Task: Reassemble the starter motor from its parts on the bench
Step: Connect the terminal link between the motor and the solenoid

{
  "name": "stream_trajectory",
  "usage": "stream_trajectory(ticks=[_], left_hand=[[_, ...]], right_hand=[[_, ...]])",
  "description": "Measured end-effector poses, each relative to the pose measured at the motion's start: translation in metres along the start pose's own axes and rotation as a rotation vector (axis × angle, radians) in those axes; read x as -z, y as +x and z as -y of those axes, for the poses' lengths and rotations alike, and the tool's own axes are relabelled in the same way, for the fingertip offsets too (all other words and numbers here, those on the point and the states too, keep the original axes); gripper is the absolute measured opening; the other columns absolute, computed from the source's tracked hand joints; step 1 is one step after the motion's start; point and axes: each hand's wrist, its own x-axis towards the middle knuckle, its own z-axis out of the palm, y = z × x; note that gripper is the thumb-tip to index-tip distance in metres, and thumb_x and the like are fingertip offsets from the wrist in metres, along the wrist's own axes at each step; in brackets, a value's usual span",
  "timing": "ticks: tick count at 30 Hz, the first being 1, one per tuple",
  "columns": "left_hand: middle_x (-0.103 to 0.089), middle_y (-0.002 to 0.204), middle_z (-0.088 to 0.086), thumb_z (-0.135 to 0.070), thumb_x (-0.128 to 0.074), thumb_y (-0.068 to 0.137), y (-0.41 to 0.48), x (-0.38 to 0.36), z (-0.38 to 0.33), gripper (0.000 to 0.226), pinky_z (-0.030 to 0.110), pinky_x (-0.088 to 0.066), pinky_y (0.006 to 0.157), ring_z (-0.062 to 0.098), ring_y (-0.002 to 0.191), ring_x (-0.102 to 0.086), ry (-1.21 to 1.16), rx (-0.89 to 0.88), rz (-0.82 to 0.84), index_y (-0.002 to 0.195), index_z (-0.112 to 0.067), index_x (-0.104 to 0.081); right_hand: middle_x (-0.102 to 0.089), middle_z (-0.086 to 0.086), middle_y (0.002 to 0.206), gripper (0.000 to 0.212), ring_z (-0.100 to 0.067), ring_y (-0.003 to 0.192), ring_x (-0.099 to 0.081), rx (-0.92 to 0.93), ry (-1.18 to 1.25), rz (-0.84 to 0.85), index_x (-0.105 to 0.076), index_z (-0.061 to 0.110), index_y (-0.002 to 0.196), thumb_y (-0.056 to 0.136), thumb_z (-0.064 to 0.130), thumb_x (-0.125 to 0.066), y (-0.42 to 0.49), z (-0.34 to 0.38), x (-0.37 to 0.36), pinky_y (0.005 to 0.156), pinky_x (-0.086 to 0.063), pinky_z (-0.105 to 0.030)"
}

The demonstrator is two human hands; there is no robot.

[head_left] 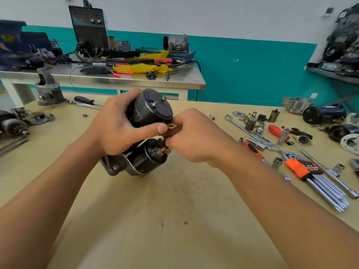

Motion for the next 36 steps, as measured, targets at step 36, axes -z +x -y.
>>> stream_trajectory(ticks=[36], left_hand=[[-0.071, 0.103, -0.002, -0.077, -0.066, 0.07, 0.0, 0.002, -0.002, 0.077, 0.036, -0.055, 0.083, 0.016, 0.092, -0.067, -0.023, 0.014, 0.021, 0.122, -0.02, -0.059]], right_hand=[[-0.073, 0.001, 0.08, 0.017, -0.014, 0.078, -0.068, 0.053, 0.027, 0.158, -0.075, 0.017, 0.088, 0.092, 0.032, -0.067, 0.01, -0.013, 0.011, 0.072, -0.052, -0.032]])
